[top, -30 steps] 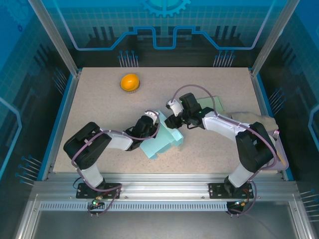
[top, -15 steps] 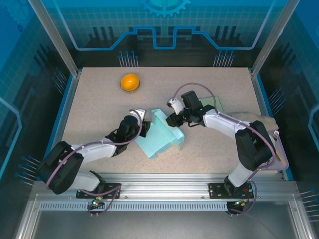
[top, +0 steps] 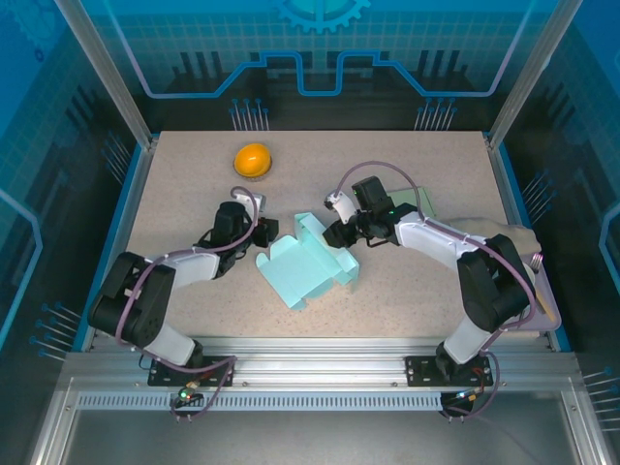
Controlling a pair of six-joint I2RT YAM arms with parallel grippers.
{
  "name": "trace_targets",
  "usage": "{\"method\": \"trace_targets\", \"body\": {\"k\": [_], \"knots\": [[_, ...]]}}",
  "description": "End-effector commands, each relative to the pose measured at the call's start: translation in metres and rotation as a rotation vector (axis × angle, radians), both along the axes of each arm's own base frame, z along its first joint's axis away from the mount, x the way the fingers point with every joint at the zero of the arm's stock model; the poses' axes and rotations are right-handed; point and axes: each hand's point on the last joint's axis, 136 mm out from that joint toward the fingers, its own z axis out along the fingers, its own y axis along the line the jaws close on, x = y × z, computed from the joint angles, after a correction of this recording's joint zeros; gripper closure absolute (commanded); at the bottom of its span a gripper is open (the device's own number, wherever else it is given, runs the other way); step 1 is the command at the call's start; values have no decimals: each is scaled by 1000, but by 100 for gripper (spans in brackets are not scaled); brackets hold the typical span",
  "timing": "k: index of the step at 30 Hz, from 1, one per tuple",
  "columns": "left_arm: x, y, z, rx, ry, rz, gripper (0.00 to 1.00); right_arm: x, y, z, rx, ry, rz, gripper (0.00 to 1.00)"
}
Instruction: Fold the paper box
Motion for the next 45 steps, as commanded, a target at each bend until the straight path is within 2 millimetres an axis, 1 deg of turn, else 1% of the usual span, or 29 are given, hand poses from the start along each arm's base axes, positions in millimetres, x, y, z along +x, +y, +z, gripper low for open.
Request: {"method": "trace_targets", "body": {"k": [1,3,5,8,12,16,19,24,28,31,34,36,39,41,43,45], "knots": [[-12,-42,11,-86,-52,-274,56,-20,-21,-31,-105,117,-3,68],[-11,-50,11,-89,-58,-335,55,-20,-21,-31,-105,116,2,68],[-6,-54,8,-82,-51,-355,54,-20,-20,-31,-105,117,9,68],[-10,-69,6,-92,-62,-478,53,-19,-18,-30,-105,110,25,68],[6,-72,-2,-82,-2,-479,53,-18,-18,-31,-116,106,40,68],[4,-80,-7,-93,35,-530,53,-18,-15,-29,-102,108,55,68],[-1,-84,-9,-85,28,-560,54,-18,-14,-30,-97,109,64,69],[-26,-106,-17,-19,-22,-674,54,-15,-12,-31,-106,112,75,69],[-23,-108,-24,-19,-17,-658,55,-11,-10,-31,-113,112,97,69],[-27,-115,-19,-20,-37,-674,58,-5,-12,-35,-132,119,103,69],[-38,-124,-11,-19,-79,-682,59,0,-12,-36,-137,132,111,69],[-49,-132,-7,-23,-89,-695,60,2,-11,-35,-145,130,119,69],[-64,-138,-4,-45,-96,-692,61,2,-11,-32,-157,117,153,68],[-72,-139,3,-60,-112,-669,62,2,-12,-31,-172,110,187,68],[-77,-128,11,-66,-126,-604,62,5,-15,-31,-188,106,217,68],[-78,-113,16,-42,-137,-521,61,7,-17,-29,-200,100,247,68]]}}
